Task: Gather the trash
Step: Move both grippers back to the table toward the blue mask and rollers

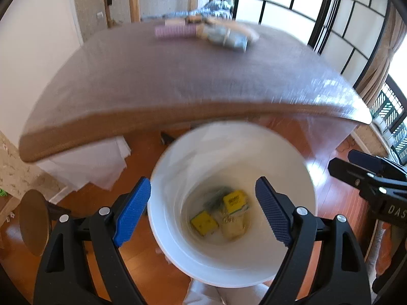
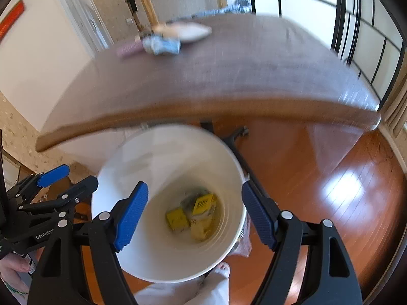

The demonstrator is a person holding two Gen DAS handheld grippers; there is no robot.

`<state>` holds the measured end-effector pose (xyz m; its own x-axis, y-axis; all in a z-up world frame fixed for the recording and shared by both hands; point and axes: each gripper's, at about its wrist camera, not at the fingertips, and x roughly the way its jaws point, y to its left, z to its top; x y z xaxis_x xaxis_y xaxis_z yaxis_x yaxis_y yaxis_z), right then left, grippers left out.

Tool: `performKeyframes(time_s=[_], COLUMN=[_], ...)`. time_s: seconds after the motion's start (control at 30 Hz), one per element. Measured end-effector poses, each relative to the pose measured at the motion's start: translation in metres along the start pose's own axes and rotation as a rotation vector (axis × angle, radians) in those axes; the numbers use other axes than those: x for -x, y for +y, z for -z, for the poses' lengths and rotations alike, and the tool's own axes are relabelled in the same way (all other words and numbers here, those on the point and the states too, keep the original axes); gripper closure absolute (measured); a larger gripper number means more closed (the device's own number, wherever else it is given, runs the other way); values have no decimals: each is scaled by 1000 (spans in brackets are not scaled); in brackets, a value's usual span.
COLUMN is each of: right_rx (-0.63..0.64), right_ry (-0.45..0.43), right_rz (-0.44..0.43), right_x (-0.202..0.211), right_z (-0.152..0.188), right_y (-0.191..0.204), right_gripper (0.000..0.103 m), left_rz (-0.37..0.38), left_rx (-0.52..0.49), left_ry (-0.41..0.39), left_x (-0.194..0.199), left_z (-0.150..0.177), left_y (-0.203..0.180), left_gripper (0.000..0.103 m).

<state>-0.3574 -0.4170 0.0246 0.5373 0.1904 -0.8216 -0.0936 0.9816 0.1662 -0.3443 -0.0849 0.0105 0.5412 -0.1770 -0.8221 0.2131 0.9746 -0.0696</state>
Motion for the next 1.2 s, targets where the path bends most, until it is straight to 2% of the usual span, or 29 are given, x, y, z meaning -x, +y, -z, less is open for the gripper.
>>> performKeyframes(time_s=[0.03,0.1,0.2,0.3,0.43,0.53,0.6,0.7,0.8,0.87,1.0,1.2], right_rx=[15,37,81,107,142,205,230,249,252,260,280,342], right_ry=[-29,-79,-136,-172,-189,-183,-178,-160,-152,-133,-111,-66], right_rz=[5,26,38,24,-13,16,4,26,52,41,72,95], right_x=[9,23,38,44,37,27,17,-3,-22,-39,-71,-111], right_z=[-6,-16,-35,-54,-73,-81,-89,-103,-118,-131,-150,-172], right_y=[0,0,1,0,7,23,32,44,53,61,77,95], right_gripper=[23,16,14,13,13,13,18,20,20,25,27,39], left_rz=[-3,-21,-40,-49,-106,-104,-87,-89,-53,-52,-19,25], left_rx=[2,14,43,68,71,68,56,42,36,30,8,-41], left_ry=[-24,-84,-162,-191,-204,-184,-183,-184,-165,-147,-111,-55], left_x=[8,24,43,48,42,31,23,9,-9,-24,-57,-93], left_z=[-6,-20,-41,-59,-79,-89,-98,-112,-131,-143,-169,-195], left_y=[0,3,10,16,21,26,30,36,44,51,64,65], left_gripper=[17,2,2,2,2,2,2,2,2,2,2,2])
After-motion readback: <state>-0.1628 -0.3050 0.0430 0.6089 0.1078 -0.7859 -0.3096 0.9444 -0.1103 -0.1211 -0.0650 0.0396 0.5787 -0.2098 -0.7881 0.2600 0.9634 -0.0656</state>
